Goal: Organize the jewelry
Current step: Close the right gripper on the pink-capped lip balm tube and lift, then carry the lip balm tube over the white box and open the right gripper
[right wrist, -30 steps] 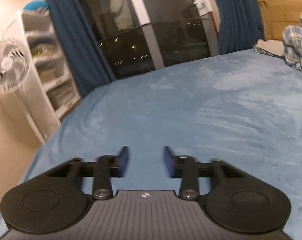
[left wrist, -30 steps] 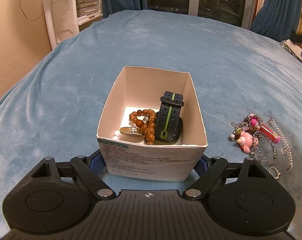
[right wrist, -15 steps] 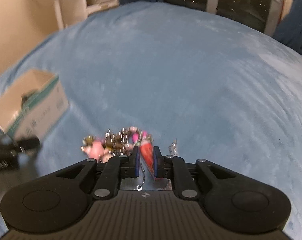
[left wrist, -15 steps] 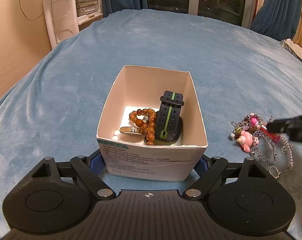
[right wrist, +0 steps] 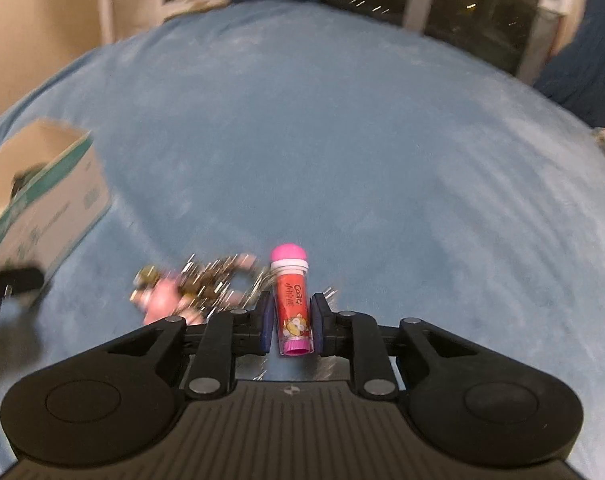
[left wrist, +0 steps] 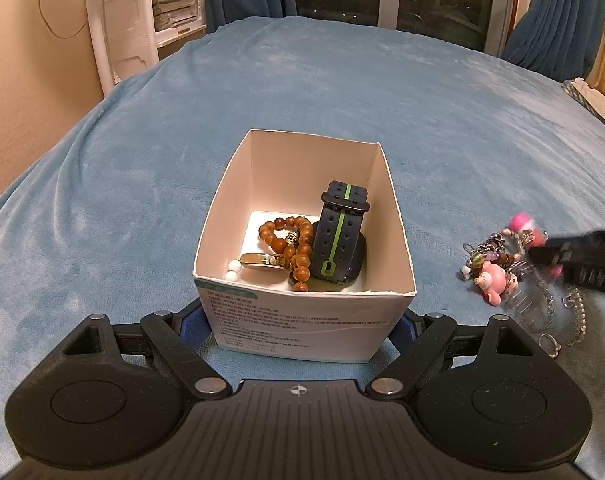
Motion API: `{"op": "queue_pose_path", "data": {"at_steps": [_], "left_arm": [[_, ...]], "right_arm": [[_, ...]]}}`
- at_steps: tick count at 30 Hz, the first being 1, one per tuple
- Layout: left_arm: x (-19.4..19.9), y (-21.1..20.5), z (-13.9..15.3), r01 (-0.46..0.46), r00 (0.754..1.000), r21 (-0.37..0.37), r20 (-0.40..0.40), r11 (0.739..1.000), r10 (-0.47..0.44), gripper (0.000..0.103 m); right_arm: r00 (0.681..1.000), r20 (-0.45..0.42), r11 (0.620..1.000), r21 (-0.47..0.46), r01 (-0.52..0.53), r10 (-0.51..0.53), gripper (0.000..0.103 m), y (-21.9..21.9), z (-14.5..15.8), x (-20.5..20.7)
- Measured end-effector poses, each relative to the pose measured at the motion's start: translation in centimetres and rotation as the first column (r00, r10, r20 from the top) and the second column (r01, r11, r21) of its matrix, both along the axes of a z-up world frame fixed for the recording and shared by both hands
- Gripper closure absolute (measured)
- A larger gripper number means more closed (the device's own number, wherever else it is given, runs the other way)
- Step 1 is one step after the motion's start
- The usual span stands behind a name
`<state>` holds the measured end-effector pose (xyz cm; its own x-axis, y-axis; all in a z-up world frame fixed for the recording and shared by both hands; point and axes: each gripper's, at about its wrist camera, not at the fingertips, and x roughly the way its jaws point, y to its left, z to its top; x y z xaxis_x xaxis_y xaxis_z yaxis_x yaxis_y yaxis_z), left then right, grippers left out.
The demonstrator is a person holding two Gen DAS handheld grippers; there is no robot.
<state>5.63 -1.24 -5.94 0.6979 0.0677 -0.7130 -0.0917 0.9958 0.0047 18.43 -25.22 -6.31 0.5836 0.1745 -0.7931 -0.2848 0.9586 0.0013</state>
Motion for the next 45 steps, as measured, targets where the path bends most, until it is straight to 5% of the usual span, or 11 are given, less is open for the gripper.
{"op": "queue_pose_path", "data": {"at_steps": [10,17,31,45], "left_arm": [[0.1,-0.1,0.0,-0.001,1.0,0.004,0.0,1.0,0.001,0.043],[0.1,-0.1,0.0,-0.002,1.0,0.007,0.0,1.0,0.002,0.043],[0.1,-0.1,0.0,-0.002,1.0,0.007,0.0,1.0,0.002,0.043],[0.1,-0.1,0.0,-0.002,1.0,0.01,0.001,1.0,0.002,0.043]], "right_arm": [[0.977,0.139,0.983,0.117,0.144,-0.16,0.0,-2.3,3.4,0.2],[0.954,0.174,0.94,0.283,0.189,-0.244,0.0,-3.1,5.4,-0.4],[0.937,0.302,0.934,0.353,0.059,-0.173,0.0,-0.2,8.6,-2.2],[0.938,0.319,0.927,0.376,0.005,-0.135,0.0,1.3,9.5,-2.9]]}}
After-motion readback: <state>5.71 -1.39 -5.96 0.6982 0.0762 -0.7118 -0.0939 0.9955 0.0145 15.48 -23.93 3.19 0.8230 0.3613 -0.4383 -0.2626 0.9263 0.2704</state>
